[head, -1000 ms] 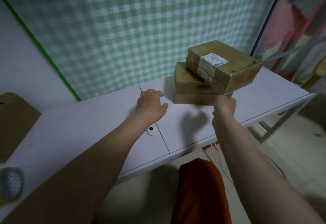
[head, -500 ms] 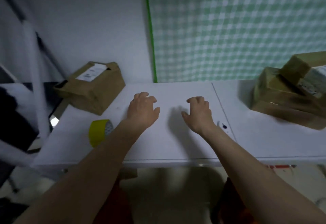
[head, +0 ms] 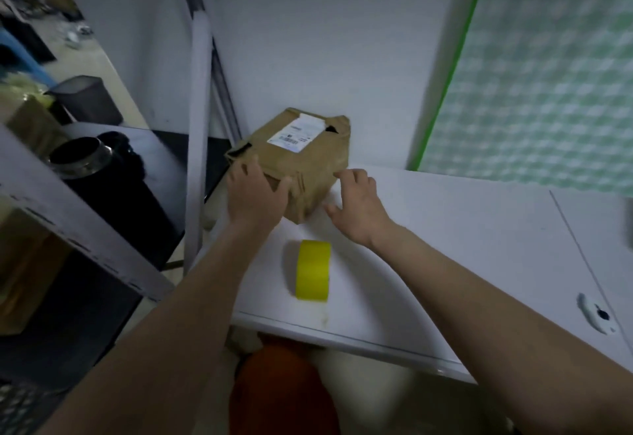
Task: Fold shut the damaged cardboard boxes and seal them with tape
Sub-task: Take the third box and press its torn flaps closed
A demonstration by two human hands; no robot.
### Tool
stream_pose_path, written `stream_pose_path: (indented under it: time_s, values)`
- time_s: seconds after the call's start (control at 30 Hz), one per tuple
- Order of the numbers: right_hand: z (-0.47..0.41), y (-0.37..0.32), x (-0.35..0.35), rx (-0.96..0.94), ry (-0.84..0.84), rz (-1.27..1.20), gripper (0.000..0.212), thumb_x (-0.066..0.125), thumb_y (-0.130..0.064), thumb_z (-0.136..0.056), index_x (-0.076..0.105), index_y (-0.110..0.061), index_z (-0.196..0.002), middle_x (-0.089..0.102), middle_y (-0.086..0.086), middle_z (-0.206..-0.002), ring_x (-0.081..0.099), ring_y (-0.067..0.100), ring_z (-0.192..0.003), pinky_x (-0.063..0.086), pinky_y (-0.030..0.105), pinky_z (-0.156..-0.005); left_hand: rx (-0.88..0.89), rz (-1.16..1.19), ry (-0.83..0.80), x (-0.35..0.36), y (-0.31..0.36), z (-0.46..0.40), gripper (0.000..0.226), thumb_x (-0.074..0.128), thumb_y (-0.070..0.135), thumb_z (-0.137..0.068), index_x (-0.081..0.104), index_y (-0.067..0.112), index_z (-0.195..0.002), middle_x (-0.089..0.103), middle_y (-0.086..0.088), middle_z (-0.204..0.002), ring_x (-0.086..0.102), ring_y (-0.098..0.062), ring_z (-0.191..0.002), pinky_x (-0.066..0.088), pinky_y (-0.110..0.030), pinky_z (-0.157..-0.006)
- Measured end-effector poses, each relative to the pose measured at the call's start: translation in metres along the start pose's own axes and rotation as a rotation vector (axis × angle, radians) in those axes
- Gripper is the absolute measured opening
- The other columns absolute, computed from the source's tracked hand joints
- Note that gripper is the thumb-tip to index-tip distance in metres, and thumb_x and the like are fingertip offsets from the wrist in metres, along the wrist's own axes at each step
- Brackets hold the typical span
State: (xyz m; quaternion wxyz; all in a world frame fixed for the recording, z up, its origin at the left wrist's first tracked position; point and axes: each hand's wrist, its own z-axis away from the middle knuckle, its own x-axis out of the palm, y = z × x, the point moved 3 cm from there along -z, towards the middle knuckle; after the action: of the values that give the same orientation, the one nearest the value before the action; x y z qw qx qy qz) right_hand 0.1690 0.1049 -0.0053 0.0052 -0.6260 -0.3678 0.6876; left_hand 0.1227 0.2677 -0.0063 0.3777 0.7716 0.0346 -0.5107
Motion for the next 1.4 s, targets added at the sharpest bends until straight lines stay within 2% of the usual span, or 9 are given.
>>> stream_pose_path:
  time_s: [0.2, 0.37, 0.43, 0.53, 0.67, 0.87, 1.2, 1.33, 1.4]
  values:
    - [-0.036, -0.028, 0.028, 0.012, 0.021, -0.200, 0.061, 0.052, -0.037, -0.093, 0.026, -0.012, -0.142, 0.037, 0.015, -0.138, 0.036, 0.035, -0.124, 0.035, 0.040, -0.100, -0.160, 0.340, 0.006, 0.004, -0.031, -0.043, 0.091, 0.060, 0.045, -0.089, 0.008, 0.005, -0.151, 0.019, -0.015, -0.157, 0.017, -0.031, -0.144, 0.017, -0.043, -0.116]
    - [-0.042, -0.027, 0.043, 0.041, -0.046, -0.333, 0.076, 0.059, -0.031, -0.090, 0.013, -0.017, -0.149, 0.032, 0.011, -0.148, 0.036, 0.029, -0.133, 0.034, 0.036, -0.107, -0.259, 0.648, -0.097, 0.012, -0.042, -0.058, 0.089, 0.061, 0.036, -0.090, 0.004, 0.009, -0.152, 0.022, -0.010, -0.156, 0.026, -0.025, -0.142, 0.026, -0.041, -0.115]
    - [-0.038, -0.019, 0.038, 0.078, -0.036, -0.414, 0.079, 0.061, -0.030, -0.088, 0.013, -0.021, -0.150, 0.030, 0.005, -0.151, 0.036, 0.024, -0.135, 0.031, 0.029, -0.104, -0.260, 0.654, -0.108, 0.016, -0.041, -0.057, 0.076, 0.063, 0.035, -0.089, 0.022, 0.010, -0.149, 0.035, -0.011, -0.149, 0.037, -0.027, -0.136, 0.035, -0.042, -0.110]
    - [-0.030, 0.003, 0.018, 0.166, 0.068, -0.511, 0.075, 0.061, -0.023, -0.087, 0.019, -0.022, -0.149, 0.033, 0.002, -0.150, 0.038, 0.020, -0.132, 0.032, 0.026, -0.104, -0.164, 0.608, -0.157, 0.022, -0.015, -0.043, 0.055, 0.062, 0.046, -0.078, 0.054, 0.017, -0.124, 0.051, -0.007, -0.126, 0.053, -0.024, -0.115, 0.048, -0.037, -0.093]
    - [-0.004, 0.040, -0.020, 0.246, 0.189, -0.584, 0.072, 0.061, -0.019, -0.086, 0.024, -0.022, -0.147, 0.041, 0.004, -0.143, 0.045, 0.020, -0.126, 0.039, 0.038, -0.106, -0.101, 0.659, -0.211, 0.031, 0.040, -0.014, 0.064, 0.066, 0.043, -0.078, 0.049, 0.018, -0.135, 0.041, -0.004, -0.131, 0.046, -0.022, -0.122, 0.041, -0.041, -0.105]
    - [0.064, 0.091, -0.076, 0.304, 0.374, -0.558, 0.065, 0.063, -0.019, -0.084, 0.034, -0.025, -0.142, 0.047, 0.003, -0.137, 0.048, 0.019, -0.123, 0.041, 0.042, -0.104, -0.011, 0.648, -0.284, 0.041, 0.107, 0.062, 0.050, 0.069, 0.033, -0.080, 0.047, 0.017, -0.122, 0.039, 0.001, -0.117, 0.043, -0.022, -0.121, 0.037, -0.039, -0.106]
    - [0.179, 0.130, -0.082, 0.323, 0.433, -0.585, 0.057, 0.062, -0.013, -0.083, 0.043, -0.020, -0.136, 0.051, 0.003, -0.130, 0.051, 0.019, -0.115, 0.044, 0.039, -0.101, -0.024, 0.555, -0.270, 0.046, 0.126, 0.171, 0.034, 0.069, 0.037, -0.080, 0.045, 0.019, -0.096, 0.048, -0.002, -0.103, 0.055, -0.024, -0.097, 0.050, -0.045, -0.086]
    - [0.213, 0.138, -0.074, 0.306, 0.438, -0.619, 0.055, 0.060, -0.013, -0.082, 0.044, -0.018, -0.135, 0.049, 0.001, -0.131, 0.050, 0.015, -0.117, 0.044, 0.031, -0.099, -0.022, 0.467, -0.238, 0.048, 0.120, 0.205, 0.033, 0.067, 0.041, -0.083, 0.042, 0.020, -0.088, 0.051, -0.001, -0.094, 0.056, -0.020, -0.083, 0.050, -0.037, -0.067]
    - [0.224, 0.141, -0.069, 0.309, 0.451, -0.635, 0.051, 0.059, -0.009, -0.086, 0.045, -0.019, -0.134, 0.048, 0.001, -0.130, 0.050, 0.015, -0.116, 0.044, 0.028, -0.097, -0.020, 0.418, -0.236, 0.048, 0.117, 0.216, 0.028, 0.062, 0.040, -0.087, 0.044, 0.018, -0.088, 0.053, 0.000, -0.092, 0.055, -0.018, -0.081, 0.045, -0.033, -0.066]
